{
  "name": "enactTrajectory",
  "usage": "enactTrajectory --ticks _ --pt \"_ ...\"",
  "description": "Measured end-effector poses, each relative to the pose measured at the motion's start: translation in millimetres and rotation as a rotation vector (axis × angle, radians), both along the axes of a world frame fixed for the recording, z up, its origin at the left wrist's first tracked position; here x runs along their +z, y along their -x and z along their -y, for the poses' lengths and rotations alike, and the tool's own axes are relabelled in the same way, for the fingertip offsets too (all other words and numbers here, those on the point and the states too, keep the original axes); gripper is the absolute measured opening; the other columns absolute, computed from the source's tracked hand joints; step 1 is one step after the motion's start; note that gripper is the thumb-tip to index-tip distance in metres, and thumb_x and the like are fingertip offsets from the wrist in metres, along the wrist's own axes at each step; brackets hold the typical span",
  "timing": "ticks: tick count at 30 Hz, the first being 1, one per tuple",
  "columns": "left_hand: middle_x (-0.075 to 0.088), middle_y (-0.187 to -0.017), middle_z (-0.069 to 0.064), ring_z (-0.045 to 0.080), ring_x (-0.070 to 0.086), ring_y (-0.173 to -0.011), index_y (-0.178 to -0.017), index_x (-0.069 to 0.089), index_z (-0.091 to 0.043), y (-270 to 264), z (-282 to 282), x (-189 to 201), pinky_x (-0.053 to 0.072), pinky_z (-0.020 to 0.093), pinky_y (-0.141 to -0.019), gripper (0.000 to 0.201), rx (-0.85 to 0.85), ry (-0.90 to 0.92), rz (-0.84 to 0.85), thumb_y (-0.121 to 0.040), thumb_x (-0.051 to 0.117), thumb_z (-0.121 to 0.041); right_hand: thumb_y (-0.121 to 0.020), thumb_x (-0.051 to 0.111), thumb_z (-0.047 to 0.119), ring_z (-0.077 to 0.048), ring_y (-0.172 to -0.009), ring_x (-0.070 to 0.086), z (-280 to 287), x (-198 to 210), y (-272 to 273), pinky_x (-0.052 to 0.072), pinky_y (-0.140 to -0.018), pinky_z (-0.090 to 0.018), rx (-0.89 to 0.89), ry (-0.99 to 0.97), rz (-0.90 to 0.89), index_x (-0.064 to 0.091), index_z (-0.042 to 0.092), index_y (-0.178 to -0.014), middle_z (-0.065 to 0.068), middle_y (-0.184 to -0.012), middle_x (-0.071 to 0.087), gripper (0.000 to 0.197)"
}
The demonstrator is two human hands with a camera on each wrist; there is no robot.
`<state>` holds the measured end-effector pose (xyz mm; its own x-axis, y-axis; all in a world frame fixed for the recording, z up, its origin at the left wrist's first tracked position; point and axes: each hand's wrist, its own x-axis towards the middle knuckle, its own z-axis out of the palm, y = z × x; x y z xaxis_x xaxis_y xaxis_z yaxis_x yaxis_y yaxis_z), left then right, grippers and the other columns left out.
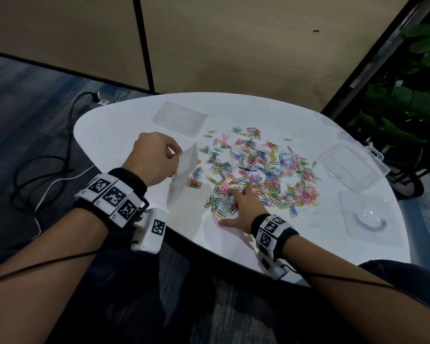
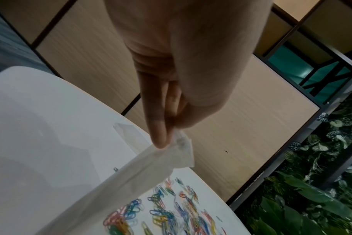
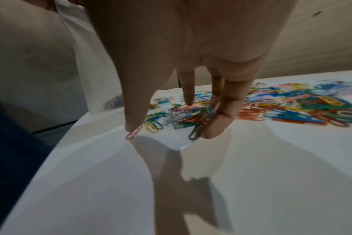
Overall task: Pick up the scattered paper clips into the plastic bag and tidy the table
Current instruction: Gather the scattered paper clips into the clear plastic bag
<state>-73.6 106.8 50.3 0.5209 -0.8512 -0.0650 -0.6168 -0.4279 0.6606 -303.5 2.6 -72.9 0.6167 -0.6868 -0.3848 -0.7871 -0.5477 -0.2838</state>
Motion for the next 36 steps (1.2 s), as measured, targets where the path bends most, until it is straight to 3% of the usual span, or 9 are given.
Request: enactTrajectory --ticks 3,7,12,15,18,23,28,32,36 --pt "0.072 -0.057 -0.001 0.007 0.069 -0.055 -0.085 0.073 -0.017 -2 -4 -3 0.059 0.03 -0.08 0.01 -0.006 -0.047 0.021 -0.085 0.065 -0.012 -0.079 0.074 0.044 -0.031 -0.117 0.05 -2 -3 -9 0.047 -0.099 -0.04 0.061 0.089 -0.017 0.049 0.021 -0.137 -0.013 -0.133 0.041 0.067" --pt "0.073 -0.059 0.0 0.008 0.07 -0.055 -0.091 0.073 -0.017 4 -1 -8 0.058 0.026 -0.077 0.014 -0.038 -0.099 0.002 -0.086 0.061 -0.011 -0.09 0.06 0.011 -0.03 -0.095 0.061 2 -5 -13 0.051 -0.081 -0.033 0.091 0.142 0.074 0.07 0.009 -0.109 -0.012 -0.11 0.058 0.022" --pt "0.073 -0.064 0.002 0.017 0.073 -0.07 -0.098 0.075 -0.016 15 6 -12 0.056 0.034 -0.089 0.021 -0.092 -0.166 0.018 -0.086 0.057 -0.012 -0.089 0.067 0.019 -0.017 -0.069 0.061 21 5 -7 0.057 -0.077 -0.031 -0.075 0.067 0.162 0.077 0.011 -0.083 -0.004 -0.078 0.071 0.014" --pt "0.072 -0.064 0.0 0.019 0.071 -0.08 -0.1 0.075 -0.017 19 8 -16 0.055 0.036 -0.092 0.027 -0.107 -0.207 0.023 -0.084 0.055 -0.011 -0.083 0.076 0.027 -0.012 -0.064 0.069 40 7 0 0.058 -0.065 -0.02 -0.378 -0.213 0.279 0.078 0.015 -0.079 -0.002 -0.074 0.075 0.013" --pt "0.071 -0.064 0.001 0.02 0.071 -0.079 -0.101 0.075 -0.016 20 11 -18 0.055 0.036 -0.092 0.027 -0.103 -0.22 0.007 -0.085 0.054 -0.01 -0.08 0.08 0.022 -0.023 -0.065 0.066 53 15 3 0.06 -0.073 -0.032 -0.576 -0.569 0.567 0.077 0.005 -0.077 -0.01 -0.071 0.072 0.017" --pt "0.07 -0.068 0.002 0.02 0.072 -0.082 -0.105 0.074 -0.014 22 16 -18 0.055 0.035 -0.091 0.025 -0.095 -0.187 -0.009 -0.087 0.056 -0.012 -0.086 0.068 0.004 -0.019 -0.078 0.07 42 68 -24 0.058 -0.073 -0.023 -0.635 -1.017 1.016 0.065 -0.013 -0.108 -0.013 -0.086 0.072 0.027" --pt "0.075 -0.075 0.006 0.023 0.073 -0.083 -0.099 0.077 -0.015 23 19 -22 0.056 0.036 -0.089 0.022 -0.077 -0.114 -0.017 -0.086 0.059 -0.014 -0.086 0.069 0.003 -0.018 -0.074 0.07 20 83 -61 0.059 -0.074 -0.023 -0.54 -1.012 0.959 0.068 -0.011 -0.101 -0.014 -0.084 0.073 0.02" --pt "0.073 -0.067 0.005 0.023 0.072 -0.077 -0.092 0.077 -0.015 22 18 -22 0.057 0.035 -0.085 0.02 -0.063 -0.059 -0.024 -0.084 0.059 -0.011 -0.08 0.074 0.001 -0.032 -0.08 0.068 10 75 -83 0.059 -0.086 -0.038 -0.49 -0.796 0.765 0.068 -0.016 -0.092 -0.026 -0.087 0.069 0.022" --pt "0.073 -0.065 0.006 0.02 0.073 -0.066 -0.094 0.078 -0.016 16 15 -23 0.059 0.034 -0.08 0.018 -0.045 -0.03 -0.06 -0.084 0.063 -0.013 -0.057 0.075 0.022 -0.031 -0.082 0.074 13 70 -101 0.06 -0.082 -0.045 -0.353 -0.537 0.597 0.077 0.011 -0.078 -0.012 -0.077 0.076 0.024"
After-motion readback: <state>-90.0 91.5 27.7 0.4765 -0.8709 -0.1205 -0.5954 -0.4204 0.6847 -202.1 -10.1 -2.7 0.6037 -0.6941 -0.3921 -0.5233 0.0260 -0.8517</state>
